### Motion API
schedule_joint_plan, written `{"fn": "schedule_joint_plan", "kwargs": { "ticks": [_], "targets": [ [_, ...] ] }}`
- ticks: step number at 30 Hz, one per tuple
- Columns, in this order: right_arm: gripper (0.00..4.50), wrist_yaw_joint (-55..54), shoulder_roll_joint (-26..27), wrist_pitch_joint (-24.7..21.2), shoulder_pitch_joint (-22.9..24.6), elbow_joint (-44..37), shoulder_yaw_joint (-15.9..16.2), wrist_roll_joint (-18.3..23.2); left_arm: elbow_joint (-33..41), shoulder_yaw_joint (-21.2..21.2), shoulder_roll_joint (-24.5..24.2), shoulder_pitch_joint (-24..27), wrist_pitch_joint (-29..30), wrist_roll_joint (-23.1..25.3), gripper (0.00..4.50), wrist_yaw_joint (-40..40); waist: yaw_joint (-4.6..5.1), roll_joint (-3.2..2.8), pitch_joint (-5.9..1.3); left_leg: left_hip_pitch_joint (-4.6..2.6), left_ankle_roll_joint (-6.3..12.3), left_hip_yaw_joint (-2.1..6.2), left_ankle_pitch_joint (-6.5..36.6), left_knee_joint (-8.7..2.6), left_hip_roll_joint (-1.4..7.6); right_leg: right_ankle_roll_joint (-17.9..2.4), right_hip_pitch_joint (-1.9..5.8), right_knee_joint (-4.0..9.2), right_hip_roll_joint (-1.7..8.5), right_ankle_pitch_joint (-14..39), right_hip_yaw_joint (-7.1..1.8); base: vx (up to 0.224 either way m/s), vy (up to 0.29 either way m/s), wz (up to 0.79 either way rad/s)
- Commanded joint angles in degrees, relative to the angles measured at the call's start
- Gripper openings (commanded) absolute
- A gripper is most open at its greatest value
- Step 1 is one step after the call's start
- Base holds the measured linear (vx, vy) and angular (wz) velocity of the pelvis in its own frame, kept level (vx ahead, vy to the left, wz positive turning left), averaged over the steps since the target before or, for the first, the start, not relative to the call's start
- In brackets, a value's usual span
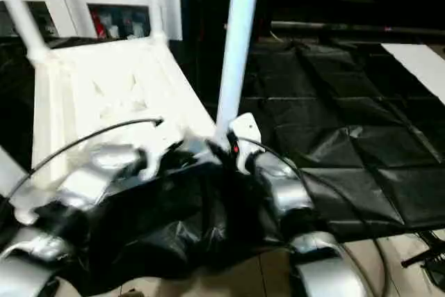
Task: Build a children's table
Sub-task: Rotate leg to tighten
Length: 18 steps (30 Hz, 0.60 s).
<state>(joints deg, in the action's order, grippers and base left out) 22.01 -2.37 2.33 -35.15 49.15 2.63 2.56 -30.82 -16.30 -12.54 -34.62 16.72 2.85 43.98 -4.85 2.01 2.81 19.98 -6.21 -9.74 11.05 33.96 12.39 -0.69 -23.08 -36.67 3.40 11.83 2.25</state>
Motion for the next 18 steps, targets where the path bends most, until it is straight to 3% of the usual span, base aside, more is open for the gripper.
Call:
{"fn": "schedule_joint_plan", "kwargs": {
  "ticks": [1,3,4,5,6,7,13,17,18],
  "targets": [
    [2.73,-4.21,4.11,-1.69,-1.81,3.51,-0.07,0.89,-3.14,0.27,4.41,-1.77,-0.87,-0.51,0.00,-4.60,0.43,-0.47,-3.13,-0.20,-1.31,-0.15,12.33,-4.40,0.41,-9.38,2.20,5.52,3.65,13.87,-2.49,0.000,0.000,0.00],
    [2.73,-4.08,4.79,-1.53,-2.27,3.80,-0.08,1.10,-3.51,0.15,4.89,-2.22,-1.35,-0.45,0.00,-4.64,0.40,-0.50,-3.16,-0.11,-1.11,-0.15,12.13,-4.36,0.36,-9.47,2.34,5.42,3.56,12.25,-2.45,0.000,0.000,0.00],
    [2.73,-2.75,5.40,-0.73,-2.56,3.67,0.23,1.01,-3.93,-0.30,5.14,-2.57,-2.54,-0.15,0.00,-4.05,0.35,-0.43,-3.31,0.25,-0.46,-0.17,10.72,-4.25,0.33,-10.02,2.68,5.04,3.57,8.71,-2.43,0.000,0.000,0.00],
    [2.73,-1.99,5.40,-0.40,-2.52,3.37,0.47,0.93,-3.90,-0.57,5.07,-2.55,-3.14,-0.04,0.00,-3.55,0.23,-0.77,-3.36,0.21,-0.27,-0.16,10.37,-4.20,0.30,-10.14,2.67,5.00,3.58,7.90,-2.40,0.000,0.000,0.00],
    [2.73,-1.20,5.34,0.20,-2.45,3.02,0.77,0.59,-3.92,-0.77,5.00,-2.49,-3.69,0.06,0.00,-2.79,0.26,-0.57,-3.50,0.20,0.22,-0.26,9.28,-4.13,0.35,-10.65,2.84,4.84,3.59,5.41,-2.40,0.000,0.000,0.00],
    [3.07,1.24,5.09,0.49,-2.13,2.17,0.85,1.04,-3.46,-1.00,4.62,-2.14,-4.17,-0.11,0.00,-1.30,0.19,-0.58,-3.50,0.28,0.75,-0.28,8.37,-4.13,0.33,-11.15,2.97,4.71,3.58,3.69,-2.38,0.000,0.000,0.00],
    [3.80,10.82,0.47,0.76,-1.51,-0.83,2.12,1.41,-0.95,-1.31,0.98,0.44,-7.73,-1.74,0.00,6.43,0.14,-0.44,-3.38,0.31,2.00,-0.28,8.86,-4.27,0.50,-11.71,3.16,5.02,3.77,5.91,-2.28,0.000,0.000,0.00],
    [3.89,17.78,-3.67,0.48,-0.80,-3.94,3.78,1.32,0.59,-1.57,-1.35,1.99,-8.81,-2.74,0.00,10.78,0.08,-0.57,-3.32,0.15,2.10,-0.34,9.04,-4.28,0.72,-12.11,2.97,5.05,3.87,6.51,-2.34,0.000,0.000,0.00],
    [3.89,19.52,-4.56,0.35,-0.56,-4.72,4.05,1.34,0.89,-1.65,-1.87,2.31,-9.11,-2.84,0.00,11.84,-0.13,-0.58,-3.49,-0.13,2.58,-0.49,8.42,-4.08,0.82,-12.68,2.88,4.78,3.80,4.11,-2.41,0.000,0.000,0.00]
  ]
}}
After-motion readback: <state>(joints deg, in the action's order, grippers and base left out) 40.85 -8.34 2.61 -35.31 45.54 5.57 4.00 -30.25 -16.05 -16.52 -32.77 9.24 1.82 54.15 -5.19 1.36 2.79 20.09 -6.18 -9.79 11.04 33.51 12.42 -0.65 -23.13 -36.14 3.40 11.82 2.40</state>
